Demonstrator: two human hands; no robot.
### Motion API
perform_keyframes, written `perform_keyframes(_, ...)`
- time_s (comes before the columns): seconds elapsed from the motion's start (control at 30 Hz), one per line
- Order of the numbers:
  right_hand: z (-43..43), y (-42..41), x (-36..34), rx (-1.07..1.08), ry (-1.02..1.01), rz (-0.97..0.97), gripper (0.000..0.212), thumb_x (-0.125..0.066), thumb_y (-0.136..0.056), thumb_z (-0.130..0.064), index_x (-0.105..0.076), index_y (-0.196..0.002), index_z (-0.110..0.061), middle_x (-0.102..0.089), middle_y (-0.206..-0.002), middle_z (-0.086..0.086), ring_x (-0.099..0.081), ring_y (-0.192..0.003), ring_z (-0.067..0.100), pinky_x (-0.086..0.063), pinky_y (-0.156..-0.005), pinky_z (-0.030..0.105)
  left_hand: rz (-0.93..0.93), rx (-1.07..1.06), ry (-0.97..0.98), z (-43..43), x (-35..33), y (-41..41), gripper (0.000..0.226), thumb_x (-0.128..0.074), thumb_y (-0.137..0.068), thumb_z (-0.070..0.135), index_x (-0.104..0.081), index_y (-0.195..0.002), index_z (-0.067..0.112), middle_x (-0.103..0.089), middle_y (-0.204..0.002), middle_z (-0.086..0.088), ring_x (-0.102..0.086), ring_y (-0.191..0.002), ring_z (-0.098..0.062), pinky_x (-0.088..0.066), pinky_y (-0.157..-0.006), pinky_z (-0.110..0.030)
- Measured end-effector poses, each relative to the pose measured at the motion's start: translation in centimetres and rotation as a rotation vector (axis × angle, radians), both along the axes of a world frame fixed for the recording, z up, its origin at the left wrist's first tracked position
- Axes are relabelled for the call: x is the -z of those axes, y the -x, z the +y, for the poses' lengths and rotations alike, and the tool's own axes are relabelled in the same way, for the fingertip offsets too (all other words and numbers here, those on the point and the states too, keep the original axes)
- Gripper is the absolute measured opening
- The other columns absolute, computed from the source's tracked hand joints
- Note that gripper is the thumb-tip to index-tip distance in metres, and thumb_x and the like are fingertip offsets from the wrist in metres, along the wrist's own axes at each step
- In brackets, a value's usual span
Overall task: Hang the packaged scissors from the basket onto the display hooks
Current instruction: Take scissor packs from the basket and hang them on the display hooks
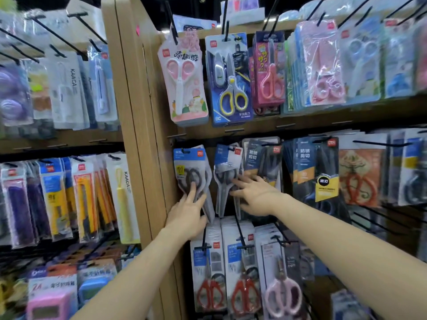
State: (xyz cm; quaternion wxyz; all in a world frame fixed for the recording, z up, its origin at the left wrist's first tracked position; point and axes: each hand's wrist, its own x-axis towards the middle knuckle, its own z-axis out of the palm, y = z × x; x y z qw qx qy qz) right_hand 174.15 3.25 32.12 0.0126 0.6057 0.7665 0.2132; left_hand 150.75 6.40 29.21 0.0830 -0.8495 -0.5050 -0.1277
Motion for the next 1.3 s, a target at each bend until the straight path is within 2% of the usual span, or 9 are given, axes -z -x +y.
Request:
perform_keyframes(0.23, -8.1, -0.5, 2.5, -0.097, -0.019, 0.206, 0.062, -0.050, -0.105, -0.040, -0.026, -0.162, -0.034, -0.005, -0.173, -0.003, -0.004, -0.159, 0.017, -0.009, -0.128, 0.045, -0.153, 0.074, -0.023, -2.8, -1.1, 0.8, 0.075, -0.056, -0.102, 0.045, -0.019, -0.165, 0.032, -0.007, -0.174, -0.003, -0.022, -0.156, -0.027, -0.040, -0.115, -0.040)
perform_keyframes(0.4, -16.8, -2.5, 7.9, -0.089, -0.029, 0.378, 0.051, -0.055, -0.104, -0.045, -0.046, -0.153, -0.036, -0.040, -0.159, -0.013, -0.036, -0.145, 0.009, -0.029, -0.117, 0.036, -0.229, 0.409, -0.074, -9.4, 2.3, -0.9, 0.046, -0.059, -0.102, 0.043, -0.056, -0.146, 0.030, -0.058, -0.144, 0.007, -0.048, -0.137, -0.015, -0.046, -0.109, -0.039)
perform_keyframes(0.5, -20.9, -4.6, 11.6, -0.024, -0.060, 0.449, 0.043, -0.062, -0.101, -0.042, -0.060, -0.142, -0.032, -0.064, -0.134, -0.011, -0.056, -0.125, 0.010, -0.046, -0.103, 0.031, -0.193, 0.642, 0.078, -12.7, 6.4, -3.2, 0.036, -0.062, -0.099, 0.041, -0.067, -0.133, 0.029, -0.068, -0.126, 0.010, -0.056, -0.123, -0.011, -0.049, -0.100, -0.037)
perform_keyframes(0.63, -25.1, -8.2, 17.7, 0.120, -0.070, 0.516, 0.037, -0.070, -0.095, -0.035, -0.069, -0.131, -0.027, -0.073, -0.117, -0.007, -0.066, -0.112, 0.016, -0.051, -0.094, 0.031, -0.055, 0.824, 0.133, -15.4, 12.1, -7.7, 0.032, -0.060, -0.100, 0.041, -0.072, -0.127, 0.028, -0.073, -0.109, 0.009, -0.061, -0.104, -0.013, -0.048, -0.086, -0.028)
perform_keyframes(0.77, -29.6, -12.3, 25.3, 0.256, -0.013, 0.565, 0.037, -0.066, -0.084, -0.035, -0.074, -0.118, -0.022, -0.077, -0.101, -0.003, -0.072, -0.092, 0.023, -0.060, -0.079, 0.039, 0.030, 0.918, 0.170, -17.4, 19.4, -13.0, 0.033, -0.054, -0.093, 0.043, -0.075, -0.113, 0.027, -0.074, -0.095, 0.005, -0.065, -0.094, -0.022, -0.053, -0.075, -0.038)
perform_keyframes(0.87, -33.7, -15.1, 31.3, 0.403, 0.087, 0.619, 0.037, -0.070, -0.084, -0.033, -0.075, -0.118, -0.021, -0.078, -0.107, 0.001, -0.074, -0.089, 0.026, -0.061, -0.078, 0.041, 0.052, 0.953, 0.210, -19.8, 26.0, -16.8, 0.043, -0.046, -0.088, 0.050, -0.075, -0.112, 0.028, -0.072, -0.093, 0.005, -0.066, -0.090, -0.026, -0.056, -0.072, -0.040)
perform_keyframes(0.97, -37.4, -17.7, 36.9, 0.593, 0.254, 0.634, 0.036, -0.074, -0.088, -0.027, -0.071, -0.124, -0.022, -0.077, -0.114, 0.001, -0.072, -0.103, 0.030, -0.055, -0.084, 0.039, 0.078, 0.916, 0.310, -22.1, 32.1, -19.5, 0.064, -0.035, -0.081, 0.062, -0.071, -0.123, 0.029, -0.069, -0.114, 0.003, -0.061, -0.107, -0.027, -0.053, -0.085, -0.043)
perform_keyframes(1.1, -39.2, -20.8, 44.2, 0.766, 0.464, 0.639, 0.047, -0.071, -0.090, -0.037, -0.063, -0.135, -0.026, -0.075, -0.116, 0.001, -0.071, -0.106, 0.027, -0.050, -0.084, 0.033, -0.009, 0.768, 0.446, -24.2, 37.3, -20.9, 0.079, -0.038, -0.073, 0.070, -0.058, -0.141, 0.035, -0.042, -0.155, 0.010, -0.030, -0.140, -0.022, -0.049, -0.103, -0.045)
perform_keyframes(1.3, -37.4, -23.3, 53.6, 0.770, 0.764, 0.731, 0.084, -0.086, -0.079, -0.045, -0.046, -0.148, -0.018, -0.061, -0.140, 0.011, -0.060, -0.123, 0.030, -0.048, -0.103, 0.038, -0.080, 0.742, 0.570, -24.7, 39.2, -21.7, 0.067, -0.071, -0.084, 0.039, -0.050, -0.148, 0.037, -0.012, -0.167, 0.014, -0.033, -0.144, -0.024, -0.043, -0.108, -0.040)
